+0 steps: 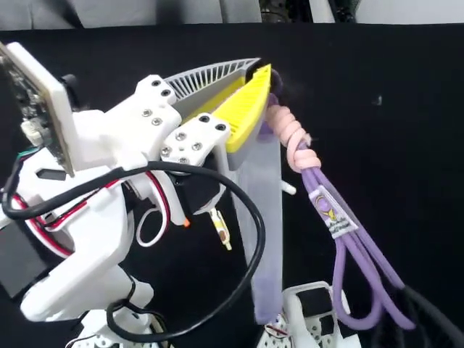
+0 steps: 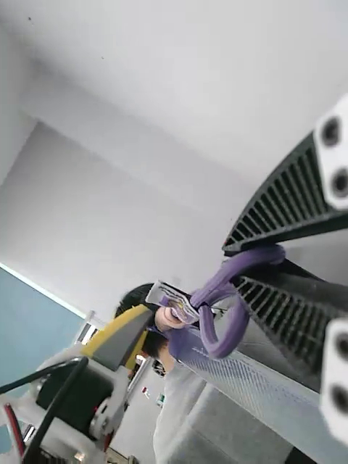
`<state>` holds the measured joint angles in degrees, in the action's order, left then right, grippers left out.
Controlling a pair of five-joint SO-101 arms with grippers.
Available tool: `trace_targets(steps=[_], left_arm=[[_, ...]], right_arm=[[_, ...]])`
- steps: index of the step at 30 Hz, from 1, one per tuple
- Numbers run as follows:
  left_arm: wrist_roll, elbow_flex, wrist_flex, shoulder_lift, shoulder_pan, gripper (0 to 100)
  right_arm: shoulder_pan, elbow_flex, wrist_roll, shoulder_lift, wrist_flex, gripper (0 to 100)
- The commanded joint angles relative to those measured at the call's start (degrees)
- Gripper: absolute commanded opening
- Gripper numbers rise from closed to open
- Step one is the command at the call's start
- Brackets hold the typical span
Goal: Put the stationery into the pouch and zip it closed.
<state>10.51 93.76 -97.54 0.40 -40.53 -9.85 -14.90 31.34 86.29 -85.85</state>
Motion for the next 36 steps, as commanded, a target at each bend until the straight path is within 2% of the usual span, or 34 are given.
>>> trace_targets(steps=[1, 6, 13, 19, 22, 24, 27, 33, 36], left_arm=[[-0.7, 1.1, -2.81, 0.0, 0.48, 7], [-0.44, -4.0, -3.34, -0.7, 0.75, 26], [-0.7, -1.27, -3.25, -0.79, 0.92, 27], [-0.35, 1.45, -1.49, -1.76, 10.95, 27], [-0.26, 0.84, -2.02, -3.25, 17.54, 27], [-0.26, 0.84, -2.81, -3.34, 19.03, 27], [-0.26, 0.84, -3.25, -3.52, 19.3, 27], [-0.26, -1.8, -3.34, -3.25, 19.38, 27], [-0.35, -8.84, -3.25, -3.34, 19.38, 27]], right_arm=[[0.26, 4.0, 0.09, -0.13, 7.12, 1.1], [0.53, 12.53, -0.09, -2.68, 16.35, 1.1], [0.7, 16.75, 0.26, -11.21, 27.52, 1.1], [11.16, 16.4, -0.09, -24.22, 37.89, 1.1], [12.48, 12.18, -0.09, -30.81, 39.56, 1.1], [12.4, 7.69, -0.09, -35.12, 39.21, 1.1], [12.4, -1.01, -0.26, -41.63, 37.89, 1.1], [12.04, -20.79, -6.86, -54.46, 33.32, 1.1], [6.95, -27.3, -8.44, -61.14, 31.82, 1.1]])
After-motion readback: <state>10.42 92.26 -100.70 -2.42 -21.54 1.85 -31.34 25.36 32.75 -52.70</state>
